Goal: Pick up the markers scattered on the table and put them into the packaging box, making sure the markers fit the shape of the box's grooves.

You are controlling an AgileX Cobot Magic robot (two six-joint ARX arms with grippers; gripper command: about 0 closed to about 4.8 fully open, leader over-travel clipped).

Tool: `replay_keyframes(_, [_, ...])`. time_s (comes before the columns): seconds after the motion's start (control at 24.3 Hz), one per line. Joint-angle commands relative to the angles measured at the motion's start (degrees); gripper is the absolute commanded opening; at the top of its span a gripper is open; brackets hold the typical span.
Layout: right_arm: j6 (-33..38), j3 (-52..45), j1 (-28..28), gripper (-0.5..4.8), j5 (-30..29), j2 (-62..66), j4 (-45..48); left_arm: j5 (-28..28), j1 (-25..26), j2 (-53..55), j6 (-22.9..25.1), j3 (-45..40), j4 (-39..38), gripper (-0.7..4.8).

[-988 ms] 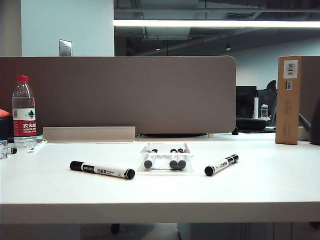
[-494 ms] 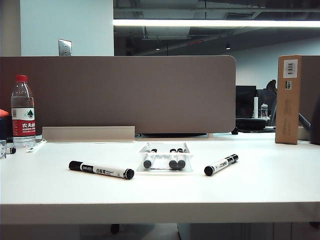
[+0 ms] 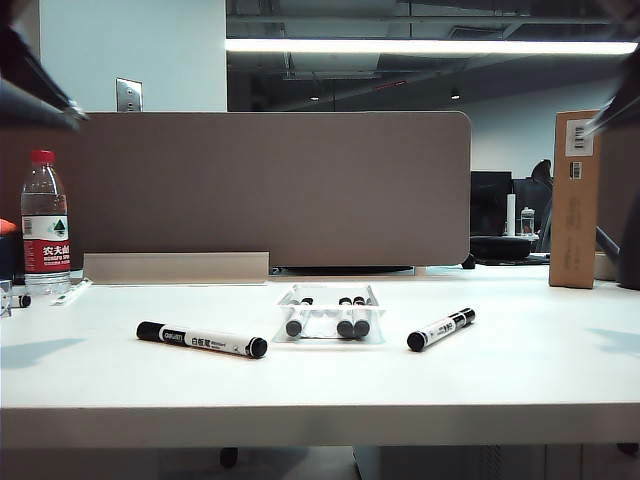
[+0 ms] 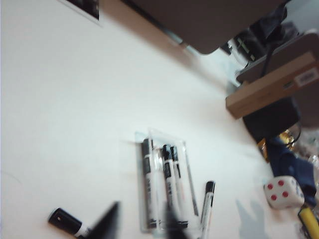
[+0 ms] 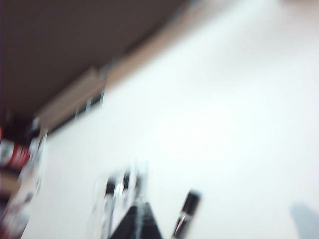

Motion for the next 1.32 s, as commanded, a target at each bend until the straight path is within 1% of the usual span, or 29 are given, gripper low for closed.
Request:
replay_keyframes(0.04, [-2.27,10.14,2.54,0.76,-6.29,11.34,-9.97,4.7,-0.57,5.16,1.42,2.78,-0.2,1.56])
replay_keyframes(0.08, [-6.95,16.63,4.0,0.57,-6.73,18.32,-17.84,6.97,-0.74,8.63,1.62,4.15,-0.74,1.56])
replay_keyframes(0.12, [-8.0,19.58,4.96,0.53,-6.69,21.51,-21.0,7.76,-1.16,10.05,1.64,4.63,-1.14,1.56])
replay_keyframes(0.16, [-10.23,25.53,6.64,0.56,-6.78,27.65,-27.65,8.02,-1.7,12.02,1.66,5.14,-2.56,1.57])
replay_keyframes(0.21, [-11.5,27.8,7.21,0.72,-6.58,29.79,-30.29,7.91,-1.88,12.52,1.9,5.14,-3.21,1.57])
replay_keyframes(0.25, [-13.94,32.04,8.85,1.18,-5.38,34.25,-35.04,8.15,-3.19,13.55,2.29,5.14,-5.14,1.57])
replay_keyframes(0.29, [-14.71,33.83,9.94,1.2,-4.37,36.48,-36.89,9.51,-3.98,13.94,2.54,5.16,-6.29,1.57])
replay_keyframes(0.33, [-17.09,36.11,10.78,1.19,-3.08,39.17,-39.82,12.04,-4.63,14.05,2.97,5.14,-8.28,1.57])
replay_keyframes(0.41, [-17.97,38.91,13.05,1.24,-1.46,42.93,-42.12,12.33,-5.88,14.05,3.34,5.14,-10.95,1.57])
replay_keyframes(0.45, [-18.14,39.87,13.79,1.49,-0.59,44.28,-42.58,12.33,-6.08,14.05,4.46,5.14,-11.78,1.57])
replay_keyframes(0.49, [-18.16,40.24,14.51,1.6,0.96,44.78,-42.66,12.31,-6.1,14.05,4.46,5.14,-12.07,1.57])
replay_keyframes(0.54, [-18.19,40.41,15.3,1.6,2.69,45.2,-42.62,12.33,-6.1,14.05,4.46,5.14,-12.39,1.57])
replay_keyframes(0.58, [-18.19,40.48,16.31,1.59,5.92,45.75,-42.6,12.37,-6.08,14.03,4.44,5.14,-12.74,1.57])
replay_keyframes(0.62, [-18.16,40.48,16.79,1.59,6.97,45.92,-42.6,12.39,-6.08,14.03,4.42,5.14,-12.9,1.57])
replay_keyframes(0.74, [-18.14,41.0,17.99,1.59,8.72,46.93,-42.36,12.5,-6.08,14.05,4.63,5.14,-13.79,1.57])
replay_keyframes(0.78, [-18.1,40.98,18.16,1.58,9.86,47.32,-42.51,13.14,-6.08,14.05,5.88,5.14,-14.19,1.57])
replay_keyframes(0.95, [-17.68,41.0,18.43,1.58,11.45,47.89,-42.6,13.2,-6.08,14.05,7.02,5.14,-14.64,1.56])
replay_keyframes(0.99, [-17.7,41.05,18.71,1.35,12.57,47.87,-42.47,13.2,-6.08,14.05,7.02,5.14,-14.62,1.56])
replay_keyframes(1.07, [-17.73,41.05,18.73,0.78,12.7,47.87,-42.66,13.18,-6.08,14.05,7.45,5.14,-14.58,1.56])
replay_keyframes(1.15, [-17.84,41.05,18.73,0.46,12.79,47.87,-42.86,13.16,-6.08,14.05,8.22,5.14,-14.6,1.56])
replay_keyframes(1.23, [-18.27,41.05,18.75,0.36,13.73,47.87,-42.88,13.18,-6.08,14.05,8.26,5.14,-14.58,1.56])
replay_keyframes(1.28, [-18.45,41.05,18.73,0.08,13.99,47.87,-42.88,13.2,-6.08,14.05,8.26,5.14,-14.6,1.56])
replay_keyframes(1.32, [-18.67,41.05,18.73,-0.09,13.99,47.87,-42.84,13.18,-6.08,14.05,8.26,5.14,-14.62,1.56])
